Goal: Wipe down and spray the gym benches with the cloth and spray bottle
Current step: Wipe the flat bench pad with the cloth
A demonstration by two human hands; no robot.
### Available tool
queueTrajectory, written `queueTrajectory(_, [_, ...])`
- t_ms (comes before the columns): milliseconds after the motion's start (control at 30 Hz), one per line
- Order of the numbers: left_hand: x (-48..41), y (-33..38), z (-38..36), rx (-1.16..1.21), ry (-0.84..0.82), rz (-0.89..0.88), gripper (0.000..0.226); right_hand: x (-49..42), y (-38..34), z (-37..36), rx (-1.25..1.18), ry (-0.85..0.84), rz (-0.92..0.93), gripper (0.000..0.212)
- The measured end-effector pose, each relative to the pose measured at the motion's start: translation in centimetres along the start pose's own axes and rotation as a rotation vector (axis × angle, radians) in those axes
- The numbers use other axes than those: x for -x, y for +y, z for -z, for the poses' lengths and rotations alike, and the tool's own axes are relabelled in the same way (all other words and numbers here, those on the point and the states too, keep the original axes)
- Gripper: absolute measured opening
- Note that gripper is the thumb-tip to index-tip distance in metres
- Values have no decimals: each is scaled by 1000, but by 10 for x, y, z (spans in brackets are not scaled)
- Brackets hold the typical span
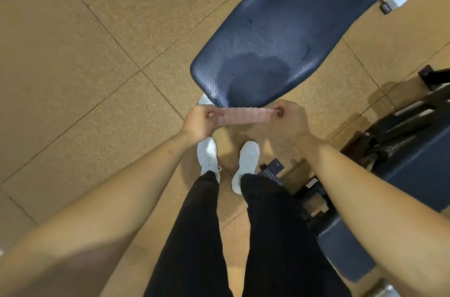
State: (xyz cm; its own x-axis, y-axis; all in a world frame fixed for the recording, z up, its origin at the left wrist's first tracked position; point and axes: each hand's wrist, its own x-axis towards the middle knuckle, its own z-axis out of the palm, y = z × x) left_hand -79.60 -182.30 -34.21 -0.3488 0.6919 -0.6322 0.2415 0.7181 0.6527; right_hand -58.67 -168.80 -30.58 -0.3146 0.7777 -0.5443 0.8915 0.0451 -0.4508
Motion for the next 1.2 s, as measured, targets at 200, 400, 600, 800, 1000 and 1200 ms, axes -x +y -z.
queueTrajectory(200, [-92, -15, 4, -46, 55, -37, 39, -89, -6, -34, -57, 117, -12, 15])
queueTrajectory(400, [-110, -25, -21, -438, 231, -346, 48, -122, 12, -59, -106, 100, 88, 57])
queueTrajectory(600, [-107, -49, -84, -885, -127, -624, 68, -112, 72, -62, 204, 145, 37, 66])
queueTrajectory(800, [-142, -49, -79, -1022, -18, -473, 73, -140, 88, -56, 270, 154, -22, 89])
queueTrajectory(1000, [-194, -26, -48, -951, 124, -195, 78, -150, 90, -47, 346, 107, 23, 92])
queueTrajectory(1200, [-222, 1, -42, -788, 218, -24, 76, -162, 100, -28, 279, 136, 114, 69])
